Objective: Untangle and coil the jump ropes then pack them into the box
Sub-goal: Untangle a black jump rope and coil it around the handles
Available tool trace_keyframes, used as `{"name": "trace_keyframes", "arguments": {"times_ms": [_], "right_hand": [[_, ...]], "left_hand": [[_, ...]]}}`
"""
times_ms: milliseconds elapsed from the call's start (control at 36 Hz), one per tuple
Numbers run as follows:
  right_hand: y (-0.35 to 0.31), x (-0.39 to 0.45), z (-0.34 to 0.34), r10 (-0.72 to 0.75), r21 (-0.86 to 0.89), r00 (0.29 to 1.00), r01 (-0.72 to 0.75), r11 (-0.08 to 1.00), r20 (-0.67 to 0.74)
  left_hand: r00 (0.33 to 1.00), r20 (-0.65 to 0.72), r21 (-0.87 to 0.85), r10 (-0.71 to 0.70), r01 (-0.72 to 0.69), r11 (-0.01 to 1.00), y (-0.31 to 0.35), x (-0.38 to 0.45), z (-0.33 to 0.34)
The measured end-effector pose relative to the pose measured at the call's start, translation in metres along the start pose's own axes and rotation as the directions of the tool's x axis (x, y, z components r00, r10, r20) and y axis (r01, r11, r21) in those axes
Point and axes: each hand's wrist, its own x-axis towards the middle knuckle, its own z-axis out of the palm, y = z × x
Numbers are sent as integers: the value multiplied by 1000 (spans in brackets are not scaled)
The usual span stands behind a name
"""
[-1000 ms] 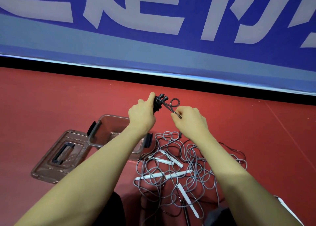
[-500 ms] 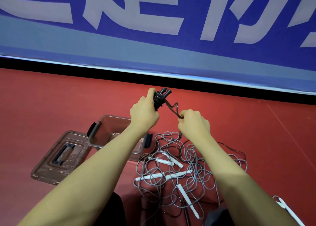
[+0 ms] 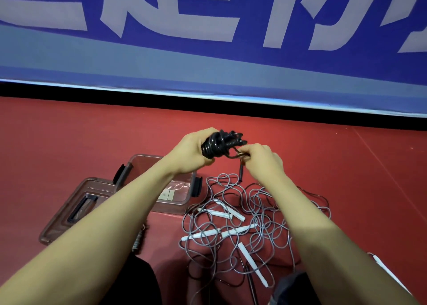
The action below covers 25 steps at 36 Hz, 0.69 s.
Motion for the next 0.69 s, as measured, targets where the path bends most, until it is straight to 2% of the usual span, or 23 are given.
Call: {"name": "trace_keyframes", "arguments": {"times_ms": [111, 194, 278, 389, 472, 583, 694], "right_hand": [[3, 0, -1, -68, -145, 997, 62, 987, -37], [3, 4, 3, -150, -236, 979, 115, 965, -134], [2, 4, 0, -171, -323, 969, 106, 941, -181], [-6, -2, -5, -223, -441, 959, 127, 889, -172], [-10, -4, -5, -252, -442, 951, 151, 884, -179], [-16, -5, -10, -276, -444, 941, 165, 881, -198], [-26, -8, -8, -304, -445, 929, 185, 876, -212]], "left_hand": [[978, 187, 117, 89, -112, 987, -5, -3, 5], [950, 287, 225, 125, -193, 955, -9, -3, 7], [934, 349, 293, 71, -181, 939, -10, -3, 3], [899, 434, 403, -60, -134, 905, -6, -3, 5], [886, 429, 479, -177, -57, 876, -3, -5, 9], [886, 344, 604, -312, 45, 795, 1, -6, 12], [890, 260, 716, -374, 83, 693, 6, -5, 18]]}}
